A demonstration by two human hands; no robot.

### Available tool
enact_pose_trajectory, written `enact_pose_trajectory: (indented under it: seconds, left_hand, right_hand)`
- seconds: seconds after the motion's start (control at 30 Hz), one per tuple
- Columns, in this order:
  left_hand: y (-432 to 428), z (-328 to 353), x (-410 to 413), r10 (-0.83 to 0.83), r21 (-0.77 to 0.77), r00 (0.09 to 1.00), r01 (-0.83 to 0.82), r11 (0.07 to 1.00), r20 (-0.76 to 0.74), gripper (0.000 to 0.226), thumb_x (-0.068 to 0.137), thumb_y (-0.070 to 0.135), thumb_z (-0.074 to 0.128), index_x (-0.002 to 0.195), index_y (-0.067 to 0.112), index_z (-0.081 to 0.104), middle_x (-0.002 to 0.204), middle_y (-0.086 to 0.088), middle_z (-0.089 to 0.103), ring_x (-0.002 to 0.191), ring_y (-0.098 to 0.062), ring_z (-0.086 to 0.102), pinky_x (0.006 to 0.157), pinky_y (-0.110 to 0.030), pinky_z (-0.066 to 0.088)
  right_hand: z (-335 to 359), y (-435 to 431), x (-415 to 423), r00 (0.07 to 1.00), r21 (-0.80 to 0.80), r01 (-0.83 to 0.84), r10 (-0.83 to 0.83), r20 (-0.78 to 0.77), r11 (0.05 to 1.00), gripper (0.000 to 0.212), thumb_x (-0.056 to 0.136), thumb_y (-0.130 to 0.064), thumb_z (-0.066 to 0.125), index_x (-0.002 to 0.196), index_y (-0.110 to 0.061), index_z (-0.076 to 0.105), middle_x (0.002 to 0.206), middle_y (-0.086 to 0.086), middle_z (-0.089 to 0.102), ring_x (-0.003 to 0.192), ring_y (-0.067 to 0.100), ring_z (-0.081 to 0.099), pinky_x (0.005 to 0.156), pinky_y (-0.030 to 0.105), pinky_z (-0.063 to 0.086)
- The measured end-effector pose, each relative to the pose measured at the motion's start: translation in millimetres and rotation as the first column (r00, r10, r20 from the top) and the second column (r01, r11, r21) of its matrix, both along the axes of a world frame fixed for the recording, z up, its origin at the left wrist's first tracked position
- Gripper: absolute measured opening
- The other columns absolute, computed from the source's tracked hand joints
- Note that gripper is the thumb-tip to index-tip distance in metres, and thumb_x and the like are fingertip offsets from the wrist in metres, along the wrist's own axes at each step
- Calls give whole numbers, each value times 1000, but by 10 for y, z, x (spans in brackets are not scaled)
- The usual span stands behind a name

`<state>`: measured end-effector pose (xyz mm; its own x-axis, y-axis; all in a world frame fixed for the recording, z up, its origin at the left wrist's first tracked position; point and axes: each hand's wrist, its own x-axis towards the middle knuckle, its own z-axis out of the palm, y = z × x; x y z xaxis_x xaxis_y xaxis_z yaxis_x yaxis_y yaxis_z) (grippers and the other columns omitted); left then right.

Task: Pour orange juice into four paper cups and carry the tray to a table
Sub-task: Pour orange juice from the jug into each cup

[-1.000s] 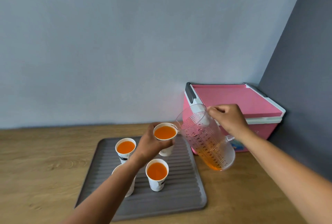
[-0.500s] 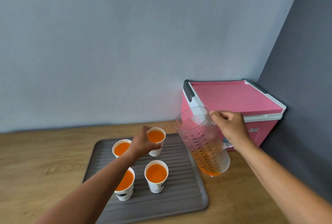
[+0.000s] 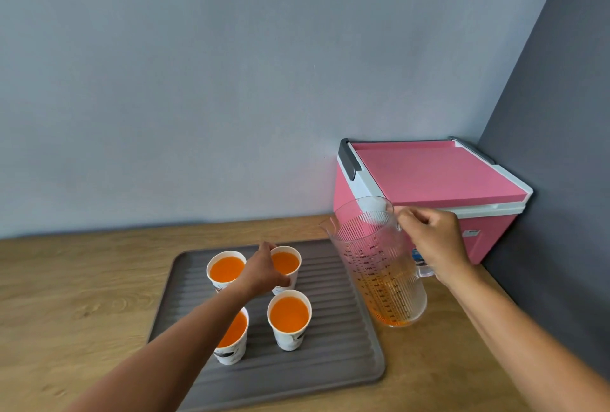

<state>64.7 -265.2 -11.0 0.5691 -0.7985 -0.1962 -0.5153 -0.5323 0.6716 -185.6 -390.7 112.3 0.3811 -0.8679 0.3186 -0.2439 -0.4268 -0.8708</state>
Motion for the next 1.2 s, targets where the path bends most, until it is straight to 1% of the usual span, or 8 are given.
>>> enact_pose_trajectory:
  seconds: [0.17,0.33,0.47,0.6,0.77,0.93,1.07,1.2]
  left_hand:
    - [-9,64,-17,-17,27,1000,17,999,-18,101,69,17,85,147,19,21,143,-10,46,127,-31,49,97,-41,47]
    - [-9,402,-38,-57,170,993,39,985,106,119,68,18,86,153,17,3,152,-17,33,134,-37,42,101,-44,44]
    - [29,927,-290,-4,-104,961,34,994,276,99,77,27,78,153,18,14,156,-13,25,141,-30,31,108,-42,37]
    - [22,1210,-792,-182,-330,983,163,930,-29,75,85,43,68,148,22,35,152,1,39,138,-19,39,103,-32,36]
    - [-66,1037,-1371,-428,-464,819,230,856,-384,38,93,41,56,131,32,55,123,14,64,108,8,60,80,-11,50]
    - [-345,793,-1761,-448,-513,786,198,835,-425,38,85,48,66,119,34,58,119,6,68,117,-11,61,102,-39,48]
    - [-566,685,-1999,-451,-526,795,200,826,-405,31,84,39,70,106,55,57,114,8,69,114,-11,61,99,-36,50]
    - [-785,574,-2181,-464,-509,794,232,829,-393,40,80,44,72,113,48,49,117,10,68,114,-11,61,99,-43,51]
  right_hand:
    - [-39,47,-19,998,39,7,-10,68,999,28,82,-20,66,55,-15,68,67,15,70,53,8,50,53,23,37]
    - [-107,38,-80,997,32,7,-10,79,999,35,87,-12,64,53,-17,62,40,-10,47,41,1,39,44,16,34]
    - [-165,10,-149,991,49,40,-46,129,998,39,86,-15,66,49,-19,60,42,-7,43,44,7,37,53,24,31]
    - [-213,-4,-269,976,102,96,-114,186,990,34,87,-20,66,53,-15,66,44,-8,42,46,8,35,54,26,31]
    - [-275,-7,-531,931,188,168,-218,292,968,23,88,-17,64,77,0,72,48,9,55,45,7,37,53,26,33]
    - [-420,-53,-865,904,263,228,-305,300,937,16,91,-20,62,97,-23,76,42,-17,45,43,2,35,44,18,33]
    - [-521,-73,-1124,894,345,212,-324,310,914,18,93,-21,60,95,-32,74,47,-13,38,42,5,32,38,19,32]
    - [-570,-132,-1338,894,415,192,-333,299,889,18,95,-25,59,86,-35,72,56,-5,39,46,6,36,35,16,37]
